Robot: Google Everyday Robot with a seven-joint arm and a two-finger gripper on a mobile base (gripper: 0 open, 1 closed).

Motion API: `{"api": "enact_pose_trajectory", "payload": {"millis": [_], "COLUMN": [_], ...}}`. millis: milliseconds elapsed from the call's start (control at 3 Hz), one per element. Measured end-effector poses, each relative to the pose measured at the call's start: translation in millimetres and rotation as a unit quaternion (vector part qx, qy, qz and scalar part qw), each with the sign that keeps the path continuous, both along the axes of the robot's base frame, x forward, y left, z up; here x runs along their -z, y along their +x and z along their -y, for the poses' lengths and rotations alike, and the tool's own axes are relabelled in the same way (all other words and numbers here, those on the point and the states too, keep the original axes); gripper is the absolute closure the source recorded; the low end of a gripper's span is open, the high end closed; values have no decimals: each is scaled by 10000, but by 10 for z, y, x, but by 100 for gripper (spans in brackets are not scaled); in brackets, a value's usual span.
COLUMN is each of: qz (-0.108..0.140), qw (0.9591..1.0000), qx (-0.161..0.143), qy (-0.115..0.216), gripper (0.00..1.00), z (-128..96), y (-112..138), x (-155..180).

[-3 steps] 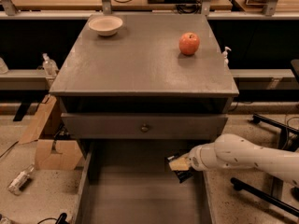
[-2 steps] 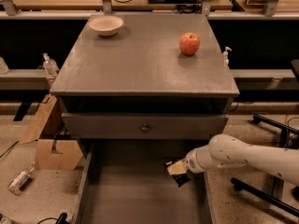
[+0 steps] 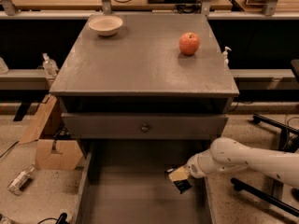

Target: Place rxbar blueberry into middle drawer

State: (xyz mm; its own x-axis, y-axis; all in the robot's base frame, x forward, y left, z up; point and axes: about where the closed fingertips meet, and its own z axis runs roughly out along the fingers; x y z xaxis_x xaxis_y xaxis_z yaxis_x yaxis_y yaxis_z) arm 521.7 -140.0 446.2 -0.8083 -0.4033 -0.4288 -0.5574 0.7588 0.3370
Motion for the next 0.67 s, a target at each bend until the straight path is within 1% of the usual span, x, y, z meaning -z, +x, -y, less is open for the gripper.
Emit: {"api": "enact_pose_trajectory", "payload": {"millis": [333, 667], "qz": [-13, -25], "qw": [10000, 10000], "qx": [-12, -24], "qy": [5, 11], "gripper": [63, 38], "z": [-13, -27], "y": [-7, -15], "x": [11, 23]}}
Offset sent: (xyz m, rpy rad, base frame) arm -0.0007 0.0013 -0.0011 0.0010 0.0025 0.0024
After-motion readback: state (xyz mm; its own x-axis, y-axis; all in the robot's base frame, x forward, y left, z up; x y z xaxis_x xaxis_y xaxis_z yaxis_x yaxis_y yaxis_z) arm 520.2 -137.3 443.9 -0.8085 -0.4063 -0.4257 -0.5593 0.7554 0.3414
